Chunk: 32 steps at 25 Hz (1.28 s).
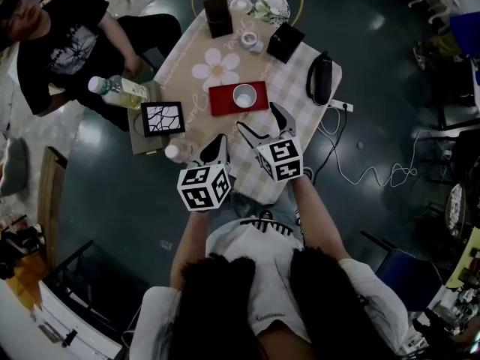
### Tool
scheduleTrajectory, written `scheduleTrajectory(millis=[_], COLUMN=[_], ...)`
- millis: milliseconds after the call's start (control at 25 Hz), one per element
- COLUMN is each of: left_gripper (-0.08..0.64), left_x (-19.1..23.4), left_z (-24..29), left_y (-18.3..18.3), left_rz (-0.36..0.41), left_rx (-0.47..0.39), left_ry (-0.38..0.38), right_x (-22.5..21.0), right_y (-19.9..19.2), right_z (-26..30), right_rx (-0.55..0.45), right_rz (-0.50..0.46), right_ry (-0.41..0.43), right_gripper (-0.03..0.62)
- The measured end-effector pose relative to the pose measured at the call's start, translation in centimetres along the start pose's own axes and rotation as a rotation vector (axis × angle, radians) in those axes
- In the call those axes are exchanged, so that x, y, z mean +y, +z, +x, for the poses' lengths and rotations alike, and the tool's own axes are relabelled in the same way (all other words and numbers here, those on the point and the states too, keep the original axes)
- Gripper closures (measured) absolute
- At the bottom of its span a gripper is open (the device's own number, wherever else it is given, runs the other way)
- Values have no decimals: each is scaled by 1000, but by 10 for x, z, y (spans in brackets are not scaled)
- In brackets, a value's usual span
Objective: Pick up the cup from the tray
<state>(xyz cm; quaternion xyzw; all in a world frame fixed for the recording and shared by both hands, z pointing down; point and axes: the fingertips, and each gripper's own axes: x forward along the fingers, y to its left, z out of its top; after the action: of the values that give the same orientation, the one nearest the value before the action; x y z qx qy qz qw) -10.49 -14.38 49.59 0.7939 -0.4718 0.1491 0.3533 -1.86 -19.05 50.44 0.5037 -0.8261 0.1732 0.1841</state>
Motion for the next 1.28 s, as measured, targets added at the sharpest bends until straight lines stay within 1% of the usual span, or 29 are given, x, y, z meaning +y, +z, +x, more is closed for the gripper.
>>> scheduleTrajectory(millis=[160, 320, 440, 520, 600, 680, 840, 920, 1000, 1080, 1200, 1280], left_gripper=[554, 554, 554, 554, 554, 554, 554, 554, 554, 554, 554, 554], left_x=[4, 14, 24, 29, 34, 39, 43, 45, 50, 55, 56, 58], left_z=[15, 32, 45, 55, 63, 69, 78, 82, 85, 88, 90, 92], left_y=[-4, -5, -10, -11, -11, -11, -11, -14, -16, -19, -21, -21], left_rz=[-20, -35, -46, -76, -89, -99, -119, -122, -130, -145, -147, -144], left_rx=[22, 40, 66, 72, 76, 80, 86, 97, 113, 131, 146, 149], left_ry=[39, 95, 140, 151, 162, 169, 174, 177, 188, 210, 217, 218], right_x=[-6, -20, -25, -26, -23, -21, -25, -27, -26, -28, -31, -29], right_y=[-12, -26, -41, -47, -51, -55, -57, -58, -64, -70, -71, -68], right_z=[18, 41, 56, 66, 77, 89, 105, 111, 119, 125, 125, 127], right_rx=[31, 48, 73, 83, 92, 100, 102, 105, 133, 158, 150, 140], right_rz=[-13, 49, 42, 11, -28, -47, -35, -48, -74, -80, -62, -76], right_ry=[27, 26, 32, 50, 71, 85, 86, 91, 104, 104, 101, 113], right_gripper=[181, 181, 181, 181, 181, 181, 181, 181, 181, 183, 183, 183])
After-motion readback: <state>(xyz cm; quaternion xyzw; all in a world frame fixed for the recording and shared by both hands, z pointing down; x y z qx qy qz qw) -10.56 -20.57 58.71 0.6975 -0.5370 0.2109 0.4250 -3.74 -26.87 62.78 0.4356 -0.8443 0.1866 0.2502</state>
